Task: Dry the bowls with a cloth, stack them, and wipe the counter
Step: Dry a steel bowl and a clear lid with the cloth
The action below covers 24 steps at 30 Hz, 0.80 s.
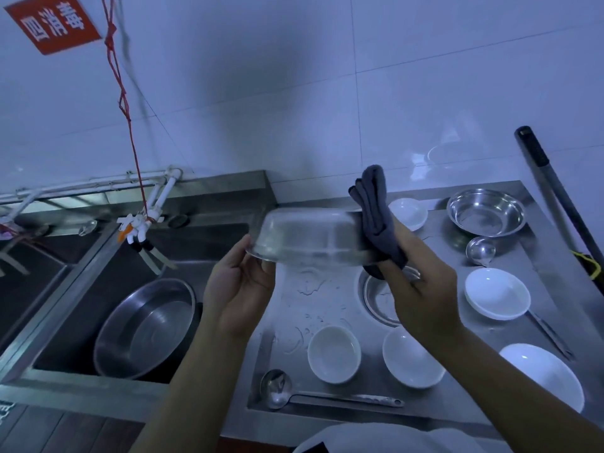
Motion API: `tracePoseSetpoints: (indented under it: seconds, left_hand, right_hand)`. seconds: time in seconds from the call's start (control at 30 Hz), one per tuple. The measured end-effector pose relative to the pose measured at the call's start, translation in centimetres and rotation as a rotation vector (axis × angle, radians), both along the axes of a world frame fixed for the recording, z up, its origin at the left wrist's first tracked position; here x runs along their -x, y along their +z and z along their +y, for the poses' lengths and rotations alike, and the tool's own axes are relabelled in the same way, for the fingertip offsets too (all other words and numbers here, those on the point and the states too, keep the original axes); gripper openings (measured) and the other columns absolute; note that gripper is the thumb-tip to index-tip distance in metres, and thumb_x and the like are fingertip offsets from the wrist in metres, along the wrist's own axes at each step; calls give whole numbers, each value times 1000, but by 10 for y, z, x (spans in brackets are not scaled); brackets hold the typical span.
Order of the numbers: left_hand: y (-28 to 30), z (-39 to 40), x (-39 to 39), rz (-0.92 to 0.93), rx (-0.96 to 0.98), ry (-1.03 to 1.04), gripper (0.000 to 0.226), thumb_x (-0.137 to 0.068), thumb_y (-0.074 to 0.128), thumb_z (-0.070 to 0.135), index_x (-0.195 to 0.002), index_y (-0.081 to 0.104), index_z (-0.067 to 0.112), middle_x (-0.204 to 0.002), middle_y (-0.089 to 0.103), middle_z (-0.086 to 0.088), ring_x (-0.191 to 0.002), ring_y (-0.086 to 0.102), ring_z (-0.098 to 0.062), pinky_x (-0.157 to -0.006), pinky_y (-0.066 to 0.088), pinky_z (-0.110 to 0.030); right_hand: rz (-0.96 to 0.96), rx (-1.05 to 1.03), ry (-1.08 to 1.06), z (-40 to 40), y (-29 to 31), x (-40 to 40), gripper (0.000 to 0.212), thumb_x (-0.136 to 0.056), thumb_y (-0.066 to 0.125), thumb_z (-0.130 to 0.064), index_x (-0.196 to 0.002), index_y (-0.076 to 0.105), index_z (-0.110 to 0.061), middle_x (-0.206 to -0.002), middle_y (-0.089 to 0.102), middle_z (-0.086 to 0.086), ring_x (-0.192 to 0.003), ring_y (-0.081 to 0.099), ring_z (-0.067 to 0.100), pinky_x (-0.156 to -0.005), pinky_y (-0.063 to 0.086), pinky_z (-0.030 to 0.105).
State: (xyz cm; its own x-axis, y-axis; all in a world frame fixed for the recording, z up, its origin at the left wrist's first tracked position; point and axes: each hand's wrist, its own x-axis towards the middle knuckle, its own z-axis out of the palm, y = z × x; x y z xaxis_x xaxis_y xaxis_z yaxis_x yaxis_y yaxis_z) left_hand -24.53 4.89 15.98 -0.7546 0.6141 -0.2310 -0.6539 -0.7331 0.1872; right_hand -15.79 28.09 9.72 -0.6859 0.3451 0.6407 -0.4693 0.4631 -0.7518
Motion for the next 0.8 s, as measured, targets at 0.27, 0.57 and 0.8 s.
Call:
tracePoseSetpoints:
  seconds: [0.27, 0.57, 0.8]
  left_hand:
    - [-39, -5, -20, 194, 1001, -41, 28, -95, 60, 32, -89, 72, 7, -72, 65, -4, -60, 64, -16, -54, 57, -29]
    - [-51, 1, -46, 734, 1034, 48, 61, -91, 67, 0, -141, 55, 34, -131, 67, -2, -115, 68, -24, -81, 61, -43]
    - [-46, -4, -44, 636, 892, 88, 50, -101, 50, -2, -127, 66, 37, -132, 67, -5, -117, 67, -25, -82, 61, -47]
  right_hand:
    - [-396, 485, -39, 14, -14, 2, 15, -87, 73, -7, -92, 77, -21, -74, 71, -3, -71, 58, 10, -73, 53, 42]
    - [-694, 1014, 79, 5, -17, -21, 22, -84, 75, -5, -103, 76, -15, -94, 78, 3, -76, 68, 19, -65, 62, 38]
    - [-665, 951, 361, 6, -14, -31, 49, -75, 74, -2, -121, 70, -17, -118, 73, 5, -99, 71, 21, -79, 62, 40]
